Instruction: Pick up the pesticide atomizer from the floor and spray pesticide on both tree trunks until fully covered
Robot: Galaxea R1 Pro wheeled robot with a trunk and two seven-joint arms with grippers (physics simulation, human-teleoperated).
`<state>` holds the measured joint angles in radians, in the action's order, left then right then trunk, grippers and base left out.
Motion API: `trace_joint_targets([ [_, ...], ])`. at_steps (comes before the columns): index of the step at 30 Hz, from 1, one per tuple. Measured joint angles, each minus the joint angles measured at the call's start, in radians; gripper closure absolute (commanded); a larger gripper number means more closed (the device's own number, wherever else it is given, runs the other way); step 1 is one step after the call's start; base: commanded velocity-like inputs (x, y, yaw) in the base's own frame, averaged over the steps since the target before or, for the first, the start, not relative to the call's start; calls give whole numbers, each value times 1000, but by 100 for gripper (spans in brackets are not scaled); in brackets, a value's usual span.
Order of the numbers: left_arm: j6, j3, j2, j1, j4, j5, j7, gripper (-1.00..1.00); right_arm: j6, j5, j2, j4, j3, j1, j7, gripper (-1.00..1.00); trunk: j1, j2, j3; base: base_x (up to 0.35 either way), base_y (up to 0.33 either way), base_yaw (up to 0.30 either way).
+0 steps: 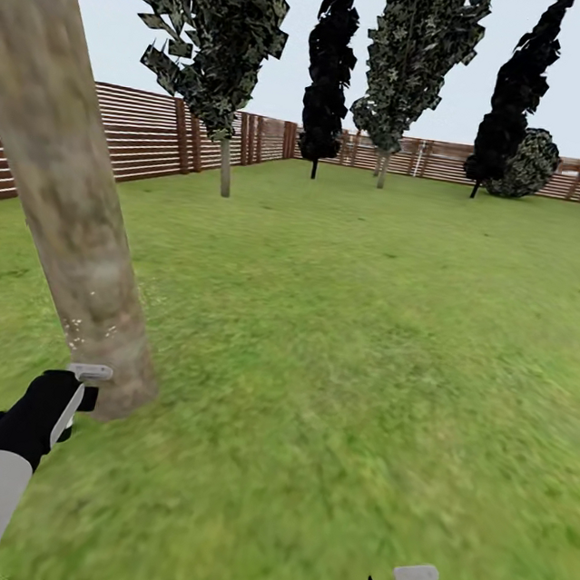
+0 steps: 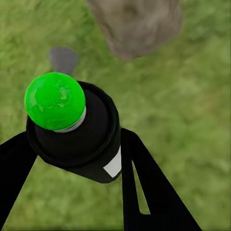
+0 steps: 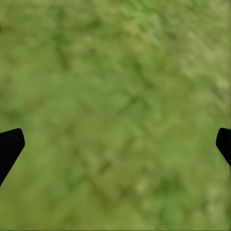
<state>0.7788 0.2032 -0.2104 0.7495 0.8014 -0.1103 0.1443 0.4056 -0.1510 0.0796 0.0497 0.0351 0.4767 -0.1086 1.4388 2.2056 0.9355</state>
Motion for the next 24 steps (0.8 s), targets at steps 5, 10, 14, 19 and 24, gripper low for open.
trace_joint_targets([
  [5,0,0,1,1,0,1,3,100,0,0,0,0,0,0,0,-100,0,0,0,236,-187,68],
  [10,-1,2,-4,-3,-10,-4,3,100,0,0,0,0,0,0,0,-100,0,0,0,190,-216,96],
  [14,-1,2,-8,-3,-14,-3,3,100,0,0,0,0,0,0,0,-100,0,0,0,214,-202,269],
  [19,-1,3,-10,-23,-15,-2,5,100,0,0,0,0,0,0,0,-100,0,0,0,117,-77,276],
  [24,-42,3,-14,-69,-15,-3,3,100,0,0,0,0,0,0,0,-100,0,0,0,2,-1,276],
])
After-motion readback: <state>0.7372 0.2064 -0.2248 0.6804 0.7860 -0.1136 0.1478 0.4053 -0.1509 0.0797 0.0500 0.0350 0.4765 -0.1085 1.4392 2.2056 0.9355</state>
